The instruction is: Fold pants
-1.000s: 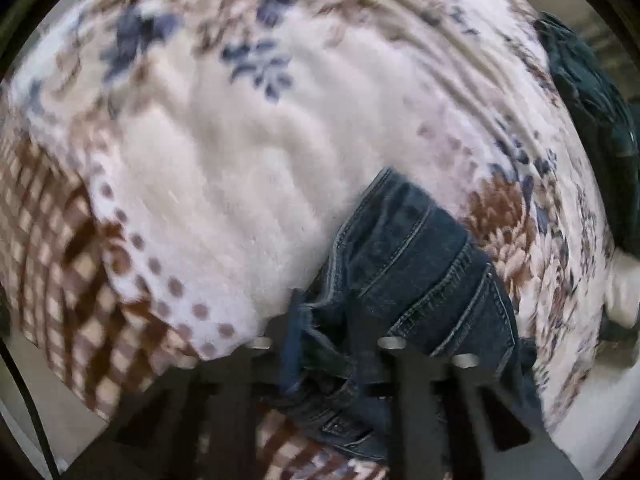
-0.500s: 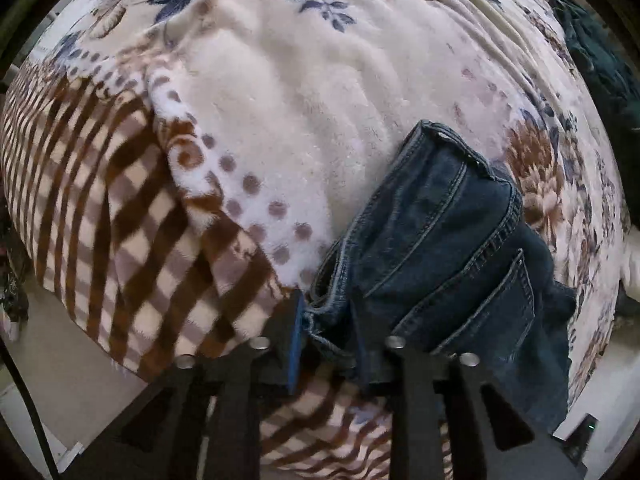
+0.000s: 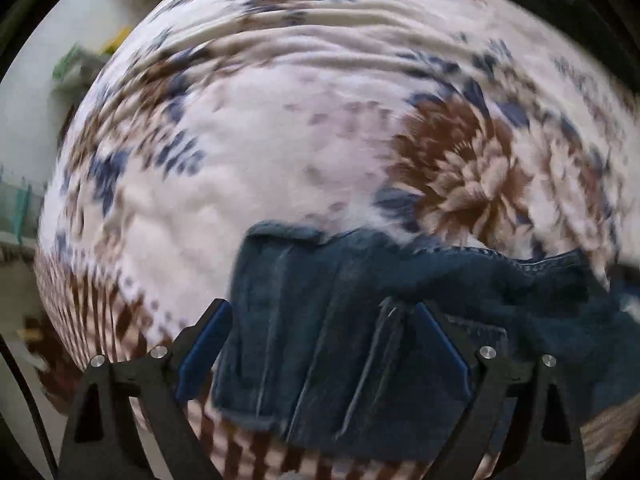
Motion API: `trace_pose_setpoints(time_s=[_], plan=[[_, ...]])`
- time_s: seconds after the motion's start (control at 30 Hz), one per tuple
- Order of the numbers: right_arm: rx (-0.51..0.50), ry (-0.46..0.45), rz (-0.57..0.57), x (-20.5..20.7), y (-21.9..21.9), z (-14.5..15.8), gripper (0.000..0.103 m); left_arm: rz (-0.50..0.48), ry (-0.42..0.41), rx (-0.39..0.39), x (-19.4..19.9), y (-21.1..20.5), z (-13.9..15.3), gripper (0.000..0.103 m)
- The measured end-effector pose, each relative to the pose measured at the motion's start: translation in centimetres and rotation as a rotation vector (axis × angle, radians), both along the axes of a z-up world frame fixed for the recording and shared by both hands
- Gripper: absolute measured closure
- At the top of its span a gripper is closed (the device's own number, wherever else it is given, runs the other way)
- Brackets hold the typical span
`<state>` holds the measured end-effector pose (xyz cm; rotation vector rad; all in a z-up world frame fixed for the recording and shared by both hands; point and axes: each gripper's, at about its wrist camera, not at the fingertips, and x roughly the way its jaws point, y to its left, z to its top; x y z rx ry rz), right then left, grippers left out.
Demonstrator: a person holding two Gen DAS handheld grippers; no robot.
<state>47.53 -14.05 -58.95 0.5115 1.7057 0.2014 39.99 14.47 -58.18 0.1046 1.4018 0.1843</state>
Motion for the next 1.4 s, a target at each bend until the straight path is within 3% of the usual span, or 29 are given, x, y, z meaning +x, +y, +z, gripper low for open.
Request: trace_pose_setpoints(time_s=[0.1, 0.13, 0.2, 0.33, 0.47, 0.6, 0.63, 0.67, 0.8, 0.9, 0.93, 1.0, 1.07, 1.1, 1.23, 1.3, 1.33, 1.4], plan=[[-0.005, 0.092, 0.182, 3.3, 1.9, -4.2, 0.039, -0.053, 0.019, 0.075, 0.4, -1.0, -1.3, 0.010], [-0.001, 0.143, 0.220, 2.8, 1.9, -5.5, 0.047, -0.059, 0.026, 0.083, 0.4, -1.0, -1.6, 0.010], [0.048, 0.182, 0.227, 2.4, 1.7, -6.0, 0.058, -0.045, 0.044, 0.069, 0.4, -0.3, -2.3, 0.010], [0.216, 0.259, 0.279, 1.7, 1.4, -5.9, 0.059, 0.005, 0.047, 0.014, 0.1, 1.2, -2.8, 0.002], [0.136, 0.214, 0.279, 2.9, 0.8, -7.3, 0.059, 0.015, 0.048, -0.003, 0.4, 1.6, -3.5, 0.000], [0.149, 0.220, 0.334, 3.7, 1.8, -8.6, 0.056, 0.008, 0.054, -0.007, 0.7, 2.0, -3.7, 0.000], [0.160, 0.194, 0.362, 3.6, 1.9, -7.7, 0.082, 0.011, 0.055, -0.013, 0.7, 2.1, -3.8, 0.000], [0.150, 0.184, 0.373, 3.4, 2.0, -7.4, 0.096, 0.012, 0.057, -0.018, 0.7, 2.2, -3.8, 0.000], [0.151, 0.091, 0.184, 4.8, -2.0, -4.3, 0.096, -0.017, 0.053, -0.043, 0.7, 2.5, -3.7, 0.000], [0.177, 0.173, 0.174, 4.4, -2.6, -5.7, 0.092, -0.029, 0.082, -0.025, 1.0, 2.5, -3.6, 0.000], [0.187, 0.197, 0.170, 3.8, -2.5, -5.9, 0.083, -0.029, 0.085, -0.028, 1.0, 2.5, -3.4, 0.000], [0.218, 0.263, 0.177, 3.2, -1.5, -7.7, 0.075, -0.040, 0.074, -0.022, 1.0, 2.4, -2.8, 0.000], [0.191, 0.284, 0.200, 3.2, -0.8, -9.0, 0.078, -0.060, 0.075, -0.005, 0.9, 1.9, -3.1, 0.000], [0.168, 0.282, 0.201, 3.8, -0.6, -9.0, 0.090, -0.066, 0.088, -0.005, 0.8, 1.8, -3.5, 0.000], [0.195, 0.272, 0.085, 5.6, -2.6, -7.9, 0.090, -0.060, 0.110, -0.036, 0.7, 2.2, -4.4, 0.000], [0.111, 0.244, 0.136, 5.2, -2.5, -7.0, 0.082, -0.064, 0.116, -0.035, 0.8, 2.1, -4.4, 0.000], [0.089, 0.240, 0.130, 5.1, -3.0, -6.4, 0.071, -0.068, 0.120, -0.030, 0.9, 2.1, -4.3, 0.000], [-0.027, 0.193, 0.108, 5.3, -3.6, -4.6, 0.067, -0.061, 0.125, -0.035, 1.0, 2.1, -4.1, 0.000]])
